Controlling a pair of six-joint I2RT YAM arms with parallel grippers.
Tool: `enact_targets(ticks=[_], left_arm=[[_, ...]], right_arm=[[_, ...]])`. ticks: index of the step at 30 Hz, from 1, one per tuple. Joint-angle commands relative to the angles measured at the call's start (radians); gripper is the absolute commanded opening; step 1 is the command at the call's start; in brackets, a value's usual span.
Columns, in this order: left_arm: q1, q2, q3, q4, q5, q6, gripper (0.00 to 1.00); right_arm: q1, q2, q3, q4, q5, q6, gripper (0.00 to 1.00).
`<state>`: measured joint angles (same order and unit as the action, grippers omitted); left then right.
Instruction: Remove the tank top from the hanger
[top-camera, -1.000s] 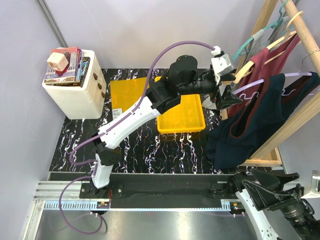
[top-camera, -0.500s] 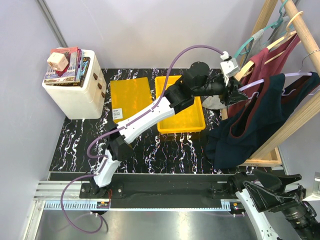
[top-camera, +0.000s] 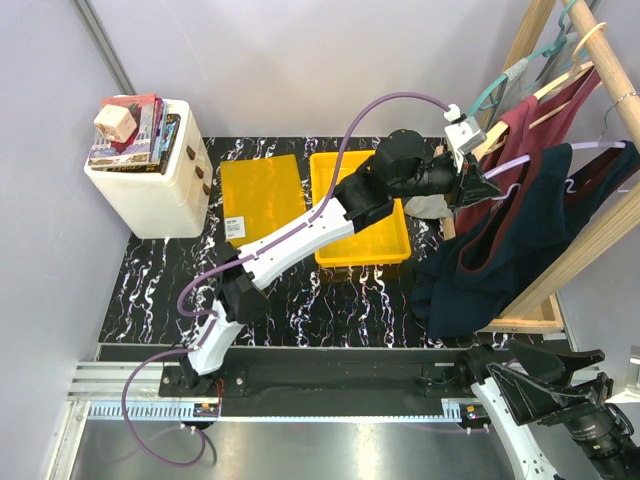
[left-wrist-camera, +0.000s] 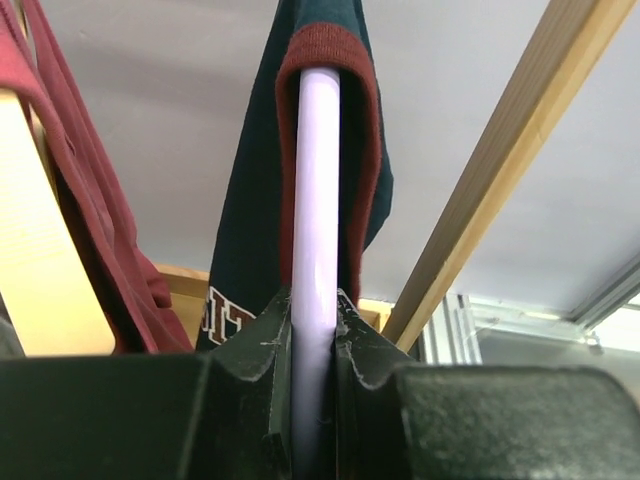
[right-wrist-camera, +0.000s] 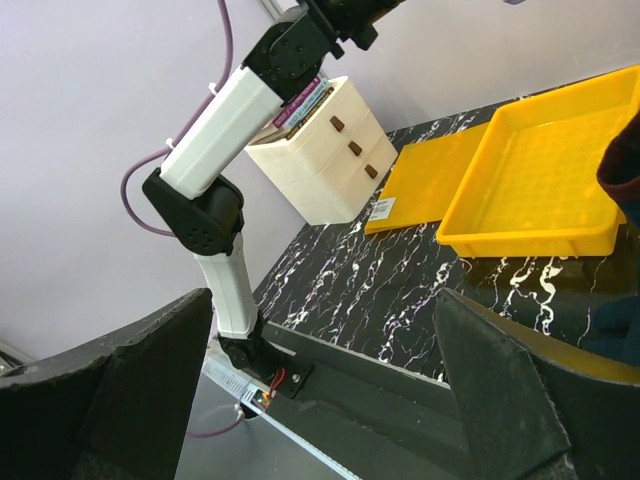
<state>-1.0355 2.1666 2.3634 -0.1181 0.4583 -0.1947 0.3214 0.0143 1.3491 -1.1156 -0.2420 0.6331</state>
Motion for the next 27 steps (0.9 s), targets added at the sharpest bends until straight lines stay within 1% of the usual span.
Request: enact_targets(ticks=[1, 8, 13, 16, 19, 22, 23, 24, 25, 26, 27], left_arm=[[-0.011, -0.109, 0.039, 0.067, -0.075, -0.097, 0.0], [-0.001, -0.162, 0.1, 0.066, -0.009, -0.199, 0.0], [0.005, -0.205, 0.063, 0.087, -0.018, -0.248, 0.0], [0.006, -0.229, 0.059, 0.058, -0.043, -0.243, 0.0], [0.008, -0.293, 0.001, 0.022, -0.073, -0.223, 0.0], [0.012, -0.395, -0.105, -0.024, -0.084, -0.206, 0.0], [0.012, -0.459, -0.181, -0.04, -0.093, -0.2, 0.0], [0.012, -0.496, -0.226, -0.04, -0.108, -0.195, 0.0], [0.012, -0.57, -0.272, -0.04, -0.118, -0.183, 0.0], [0.014, -0.608, -0.356, -0.041, -0.127, -0.177, 0.0], [0.014, -0.645, -0.395, -0.045, -0.156, -0.169, 0.0]], right_arm=[[-0.004, 0.001, 0.016, -0.007, 0.033, -0.018, 1.0], [-0.004, 0.003, 0.016, -0.01, 0.04, -0.016, 1.0], [-0.004, 0.003, 0.01, -0.009, 0.041, -0.009, 1.0], [-0.002, 0.009, 0.008, -0.003, 0.035, -0.003, 1.0], [-0.004, 0.042, 0.013, -0.006, 0.008, -0.019, 1.0], [-0.004, 0.087, 0.025, -0.006, -0.025, -0.044, 1.0], [-0.002, 0.096, 0.028, -0.004, -0.032, -0.052, 1.0], [-0.004, 0.104, 0.03, -0.003, -0.039, -0.059, 1.0], [-0.004, 0.122, 0.033, -0.001, -0.052, -0.081, 1.0], [-0.004, 0.131, 0.038, -0.001, -0.06, -0.091, 1.0], [-0.004, 0.15, 0.041, -0.003, -0.08, -0.107, 1.0]])
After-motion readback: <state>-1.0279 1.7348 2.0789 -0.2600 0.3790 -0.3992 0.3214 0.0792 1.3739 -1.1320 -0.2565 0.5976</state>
